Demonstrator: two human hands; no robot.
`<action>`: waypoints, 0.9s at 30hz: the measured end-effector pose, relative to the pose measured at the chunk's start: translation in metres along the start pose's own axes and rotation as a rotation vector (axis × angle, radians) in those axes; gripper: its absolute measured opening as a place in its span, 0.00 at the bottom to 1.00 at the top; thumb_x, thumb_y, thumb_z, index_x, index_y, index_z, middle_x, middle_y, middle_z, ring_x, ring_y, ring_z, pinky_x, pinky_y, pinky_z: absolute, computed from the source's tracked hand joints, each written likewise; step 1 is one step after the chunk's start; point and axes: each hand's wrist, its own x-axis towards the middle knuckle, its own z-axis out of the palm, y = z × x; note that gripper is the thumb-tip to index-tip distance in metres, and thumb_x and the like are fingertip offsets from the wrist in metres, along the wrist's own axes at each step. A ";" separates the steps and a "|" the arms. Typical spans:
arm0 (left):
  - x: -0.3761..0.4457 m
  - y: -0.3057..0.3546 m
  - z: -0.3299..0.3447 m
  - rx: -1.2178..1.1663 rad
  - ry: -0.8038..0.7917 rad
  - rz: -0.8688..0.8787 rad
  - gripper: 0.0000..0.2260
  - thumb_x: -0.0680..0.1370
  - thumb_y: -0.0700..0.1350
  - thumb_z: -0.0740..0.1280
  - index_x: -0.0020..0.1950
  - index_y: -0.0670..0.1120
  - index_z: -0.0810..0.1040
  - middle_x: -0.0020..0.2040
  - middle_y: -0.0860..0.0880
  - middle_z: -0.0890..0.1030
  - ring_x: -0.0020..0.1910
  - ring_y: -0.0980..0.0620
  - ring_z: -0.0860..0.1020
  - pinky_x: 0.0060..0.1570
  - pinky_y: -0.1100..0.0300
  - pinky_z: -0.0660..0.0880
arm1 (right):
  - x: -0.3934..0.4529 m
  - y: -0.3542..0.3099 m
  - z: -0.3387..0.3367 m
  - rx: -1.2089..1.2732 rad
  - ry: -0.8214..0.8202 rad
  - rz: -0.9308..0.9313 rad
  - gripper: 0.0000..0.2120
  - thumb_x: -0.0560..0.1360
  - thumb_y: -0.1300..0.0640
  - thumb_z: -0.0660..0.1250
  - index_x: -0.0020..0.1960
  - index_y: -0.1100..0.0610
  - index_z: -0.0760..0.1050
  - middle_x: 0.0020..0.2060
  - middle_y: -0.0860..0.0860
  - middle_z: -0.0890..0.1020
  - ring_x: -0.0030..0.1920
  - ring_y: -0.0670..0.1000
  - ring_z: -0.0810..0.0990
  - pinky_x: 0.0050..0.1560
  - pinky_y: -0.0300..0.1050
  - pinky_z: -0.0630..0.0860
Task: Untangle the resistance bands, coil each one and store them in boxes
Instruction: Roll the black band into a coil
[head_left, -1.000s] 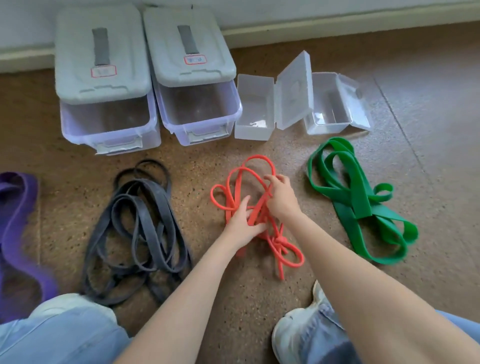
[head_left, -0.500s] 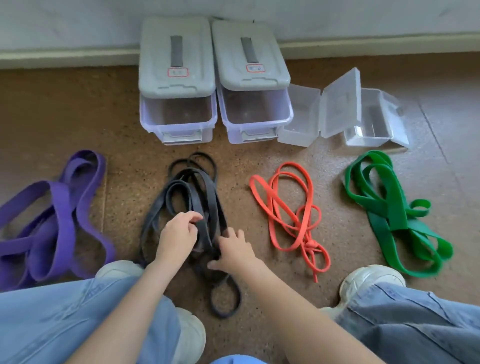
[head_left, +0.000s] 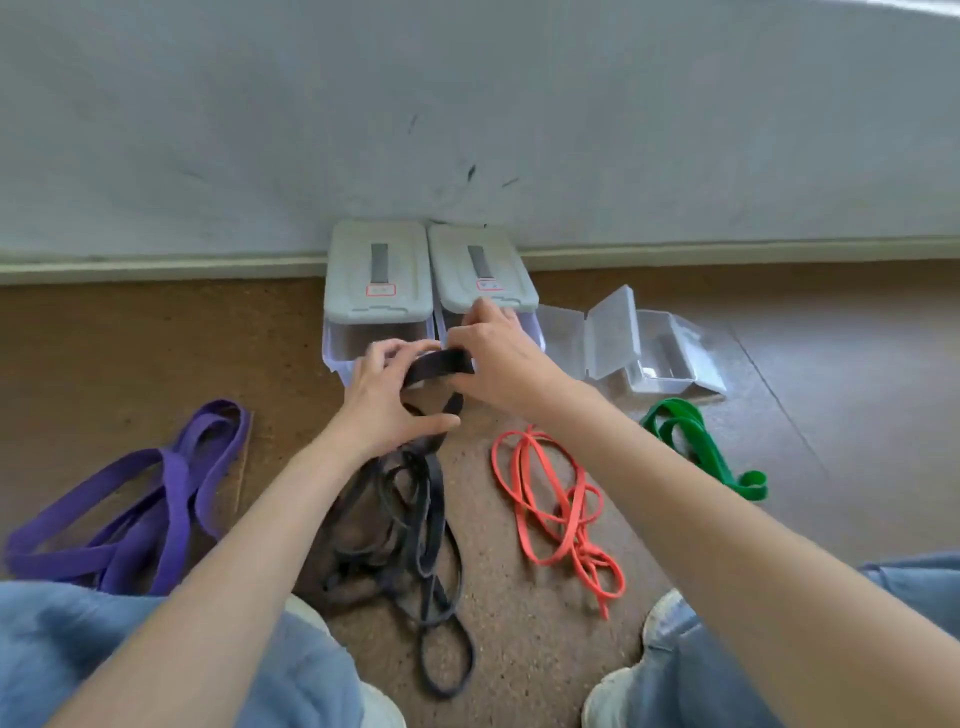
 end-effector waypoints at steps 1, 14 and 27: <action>0.000 0.015 -0.015 -0.023 -0.038 0.043 0.33 0.67 0.52 0.76 0.68 0.55 0.66 0.67 0.49 0.66 0.67 0.48 0.63 0.66 0.56 0.64 | -0.006 -0.011 -0.020 -0.071 0.016 -0.022 0.08 0.73 0.54 0.68 0.50 0.57 0.77 0.50 0.54 0.69 0.55 0.56 0.67 0.54 0.46 0.67; -0.048 0.107 -0.056 -0.181 -0.178 0.137 0.13 0.78 0.44 0.63 0.34 0.44 0.76 0.34 0.49 0.78 0.36 0.53 0.76 0.44 0.57 0.72 | -0.097 -0.051 -0.129 1.212 0.512 0.030 0.04 0.73 0.67 0.68 0.44 0.68 0.77 0.38 0.57 0.81 0.39 0.50 0.83 0.44 0.39 0.80; -0.022 0.078 -0.059 -0.006 -0.216 0.165 0.10 0.70 0.44 0.73 0.47 0.52 0.73 0.46 0.54 0.80 0.50 0.56 0.78 0.48 0.66 0.73 | -0.097 -0.008 -0.117 0.721 0.223 0.247 0.04 0.70 0.62 0.73 0.42 0.59 0.78 0.41 0.59 0.83 0.46 0.57 0.82 0.50 0.51 0.78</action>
